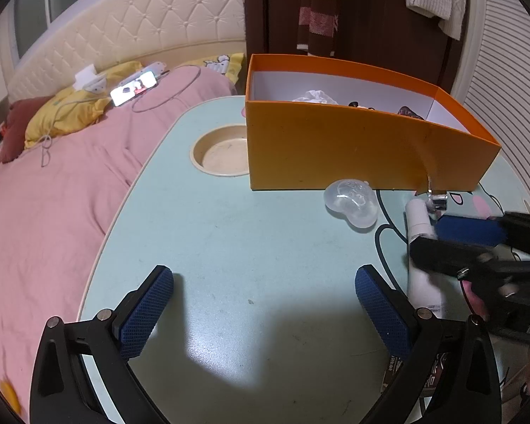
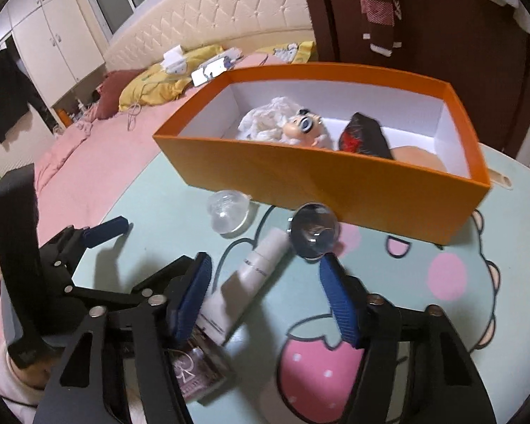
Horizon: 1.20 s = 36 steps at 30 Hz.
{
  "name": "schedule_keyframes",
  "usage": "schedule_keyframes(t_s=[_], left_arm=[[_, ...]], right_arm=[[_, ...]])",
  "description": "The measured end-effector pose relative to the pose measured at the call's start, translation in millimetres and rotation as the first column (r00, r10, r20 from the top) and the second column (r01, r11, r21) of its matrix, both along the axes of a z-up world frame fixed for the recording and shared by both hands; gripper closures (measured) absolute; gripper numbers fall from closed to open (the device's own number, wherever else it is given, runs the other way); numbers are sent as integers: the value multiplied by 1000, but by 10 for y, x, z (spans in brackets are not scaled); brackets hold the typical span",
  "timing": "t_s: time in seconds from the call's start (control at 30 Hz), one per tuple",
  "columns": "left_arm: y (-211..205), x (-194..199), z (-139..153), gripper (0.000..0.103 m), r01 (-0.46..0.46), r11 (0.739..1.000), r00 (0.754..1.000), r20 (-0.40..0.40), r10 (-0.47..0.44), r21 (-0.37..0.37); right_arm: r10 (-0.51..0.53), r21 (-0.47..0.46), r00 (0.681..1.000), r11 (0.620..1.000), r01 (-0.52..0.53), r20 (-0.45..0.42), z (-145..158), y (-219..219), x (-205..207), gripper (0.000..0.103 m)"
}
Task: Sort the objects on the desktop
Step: 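Grasp the white tube with the right tool while the left tool grasps the clear cup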
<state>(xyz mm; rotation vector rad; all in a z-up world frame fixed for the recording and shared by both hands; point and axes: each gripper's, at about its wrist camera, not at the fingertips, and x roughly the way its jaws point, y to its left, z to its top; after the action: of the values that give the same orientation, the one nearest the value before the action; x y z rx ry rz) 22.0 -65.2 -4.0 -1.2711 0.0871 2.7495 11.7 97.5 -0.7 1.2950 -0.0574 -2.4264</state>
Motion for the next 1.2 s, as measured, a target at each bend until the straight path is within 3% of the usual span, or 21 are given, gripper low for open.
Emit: schedule_keyframes(t_s=[0.3, 0.5, 0.6, 0.63, 0.77, 1.03, 1.2], left_arm=[[19, -7, 10, 1, 16, 1000, 1000, 0, -16, -2], [34, -25, 17, 1, 30, 1000, 1000, 2, -30, -1], [0, -61, 39, 1, 33, 999, 999, 3, -33, -2], [6, -50, 29, 1, 32, 999, 999, 1, -32, -2], [10, -67, 20, 1, 32, 999, 999, 0, -32, -2], [23, -77, 23, 1, 38, 999, 999, -4, -38, 12], [30, -66, 143, 1, 79, 996, 996, -52, -77, 47]], right_arm=[[-5, 45, 1000, 999, 6, -15, -9, -71, 1, 59], [-29, 140, 998, 990, 36, -56, -33, 0, 11, 60], [20, 236, 991, 972, 11, -130, -55, -41, 120, 69], [36, 248, 988, 969, 3, -152, -61, -53, 163, 81], [88, 311, 972, 950, -16, -217, -75, -120, 266, 83], [56, 160, 978, 987, -23, -202, -60, 160, 311, 83], [-11, 120, 979, 992, 36, -203, -55, 380, 326, 83]])
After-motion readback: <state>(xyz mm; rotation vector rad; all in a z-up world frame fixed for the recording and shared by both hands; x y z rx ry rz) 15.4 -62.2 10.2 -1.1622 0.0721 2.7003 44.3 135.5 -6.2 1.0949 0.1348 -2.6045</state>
